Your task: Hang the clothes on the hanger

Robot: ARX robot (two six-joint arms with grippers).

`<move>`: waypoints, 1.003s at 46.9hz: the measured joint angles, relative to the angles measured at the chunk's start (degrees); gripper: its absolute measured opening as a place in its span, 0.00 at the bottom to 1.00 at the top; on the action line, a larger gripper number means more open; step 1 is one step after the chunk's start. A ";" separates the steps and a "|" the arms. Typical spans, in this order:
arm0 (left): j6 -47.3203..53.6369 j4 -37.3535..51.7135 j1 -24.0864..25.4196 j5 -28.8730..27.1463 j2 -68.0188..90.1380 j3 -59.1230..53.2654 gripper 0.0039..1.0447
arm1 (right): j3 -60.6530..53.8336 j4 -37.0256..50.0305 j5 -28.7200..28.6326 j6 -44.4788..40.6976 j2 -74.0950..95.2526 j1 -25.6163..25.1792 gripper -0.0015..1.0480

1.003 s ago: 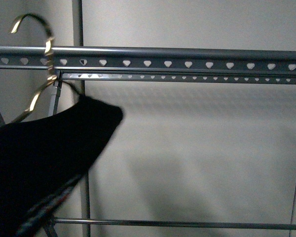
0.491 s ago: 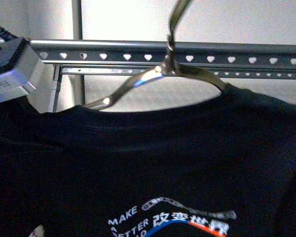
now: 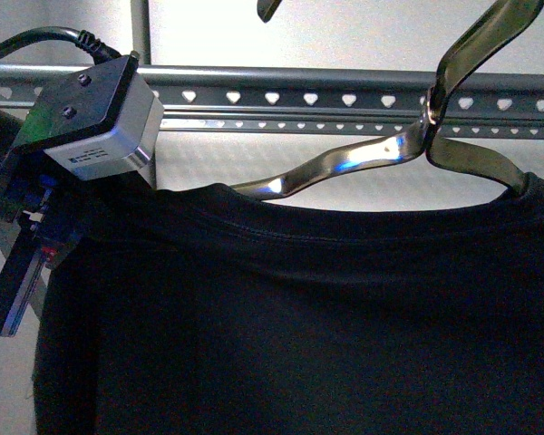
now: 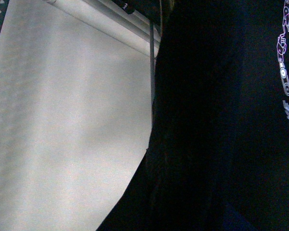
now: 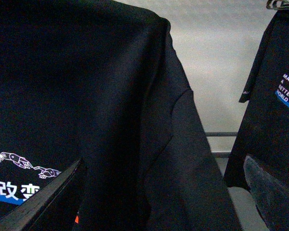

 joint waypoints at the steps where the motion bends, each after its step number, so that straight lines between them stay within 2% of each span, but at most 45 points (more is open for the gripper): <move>1: 0.02 0.00 0.00 0.00 0.00 0.00 0.10 | 0.00 0.00 -0.02 0.00 0.00 0.00 0.93; 9: 0.02 0.00 0.11 0.07 0.00 0.00 0.10 | 0.00 0.00 0.00 0.00 0.00 0.00 0.93; 10: 0.00 0.00 0.11 0.07 0.00 0.00 0.10 | 0.02 -0.15 -1.29 0.42 0.22 -0.24 0.93; 14: 0.00 0.00 0.11 0.09 0.02 0.00 0.10 | 3.15 -4.22 -21.03 1.90 6.99 -7.56 0.93; 17: 0.02 0.00 0.09 0.04 0.02 0.00 0.10 | 5.88 -4.35 -31.08 0.50 13.27 -12.72 0.93; 20: 0.00 0.00 -0.02 0.15 0.02 0.00 0.10 | 11.58 -4.09 -44.61 -6.49 22.97 -18.75 0.93; 22: 0.00 0.00 0.00 0.15 0.02 0.00 0.10 | 15.19 -4.66 -48.04 -11.91 27.65 -19.67 0.93; 25: 0.00 0.00 0.17 0.04 0.04 0.00 0.10 | 20.98 -3.78 -47.58 -22.43 34.64 -19.21 0.93; 29: 0.02 0.00 0.26 -0.07 0.04 0.00 0.10 | 27.19 -0.20 -42.99 -35.36 42.14 -17.09 0.93; 36: 0.02 0.00 0.13 -0.04 0.04 0.00 0.10 | 36.50 2.45 -37.05 -53.07 53.11 -11.47 0.93; 40: 0.02 0.00 0.13 0.00 0.04 0.00 0.10 | 41.48 4.94 -34.07 -60.22 59.80 -8.57 0.93; 47: 0.02 0.00 0.17 -0.13 0.04 0.00 0.10 | 47.65 4.74 -31.76 -65.72 67.95 -5.57 0.93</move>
